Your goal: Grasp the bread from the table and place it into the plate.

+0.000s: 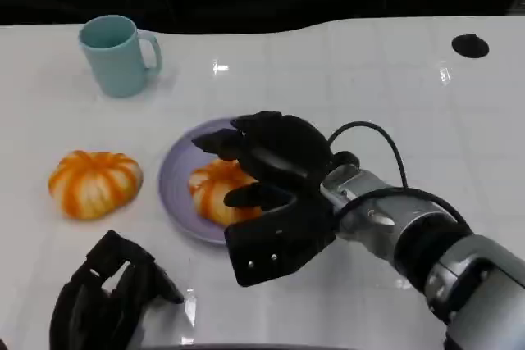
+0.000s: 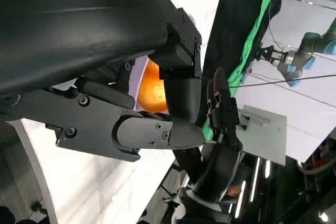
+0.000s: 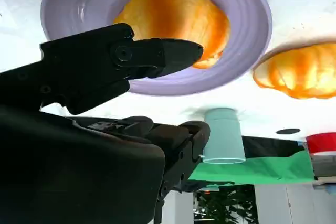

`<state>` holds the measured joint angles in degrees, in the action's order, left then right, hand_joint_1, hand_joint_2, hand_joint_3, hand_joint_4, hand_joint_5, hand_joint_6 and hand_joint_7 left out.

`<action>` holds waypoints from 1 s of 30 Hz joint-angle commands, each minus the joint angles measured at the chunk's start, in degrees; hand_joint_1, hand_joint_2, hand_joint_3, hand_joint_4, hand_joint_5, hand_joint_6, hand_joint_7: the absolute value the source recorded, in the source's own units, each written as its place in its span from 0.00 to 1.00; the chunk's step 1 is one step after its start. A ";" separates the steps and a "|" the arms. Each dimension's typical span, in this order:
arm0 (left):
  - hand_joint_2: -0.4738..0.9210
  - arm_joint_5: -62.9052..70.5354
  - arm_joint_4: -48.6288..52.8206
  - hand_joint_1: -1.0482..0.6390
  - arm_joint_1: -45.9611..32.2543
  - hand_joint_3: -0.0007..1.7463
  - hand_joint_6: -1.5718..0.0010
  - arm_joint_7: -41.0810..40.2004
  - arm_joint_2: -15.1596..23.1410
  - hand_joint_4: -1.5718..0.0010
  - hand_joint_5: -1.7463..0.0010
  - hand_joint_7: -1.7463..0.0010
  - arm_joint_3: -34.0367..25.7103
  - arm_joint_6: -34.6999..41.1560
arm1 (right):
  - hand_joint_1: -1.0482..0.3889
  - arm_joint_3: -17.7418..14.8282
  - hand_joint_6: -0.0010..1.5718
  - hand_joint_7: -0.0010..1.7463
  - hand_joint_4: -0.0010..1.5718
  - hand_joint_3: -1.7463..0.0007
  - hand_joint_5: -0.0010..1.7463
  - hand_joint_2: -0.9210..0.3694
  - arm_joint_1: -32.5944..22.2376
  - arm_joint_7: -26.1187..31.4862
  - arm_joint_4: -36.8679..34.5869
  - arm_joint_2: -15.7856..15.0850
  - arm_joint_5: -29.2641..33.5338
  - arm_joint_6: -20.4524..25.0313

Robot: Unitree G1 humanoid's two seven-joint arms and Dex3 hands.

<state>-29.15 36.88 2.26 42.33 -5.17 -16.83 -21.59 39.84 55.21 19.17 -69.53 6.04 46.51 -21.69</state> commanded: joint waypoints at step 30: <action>1.00 0.99 -0.39 0.29 0.37 0.15 0.69 -0.46 0.03 0.60 0.00 0.12 0.15 0.25 | 0.28 -30.11 0.44 0.28 0.34 0.78 0.54 0.00 -34.62 -49.39 29.31 -8.68 -59.29 -16.76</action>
<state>-28.06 37.35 3.19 42.16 -5.68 -16.76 -21.59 12.43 22.95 -25.88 -42.75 -3.00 -7.51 -40.71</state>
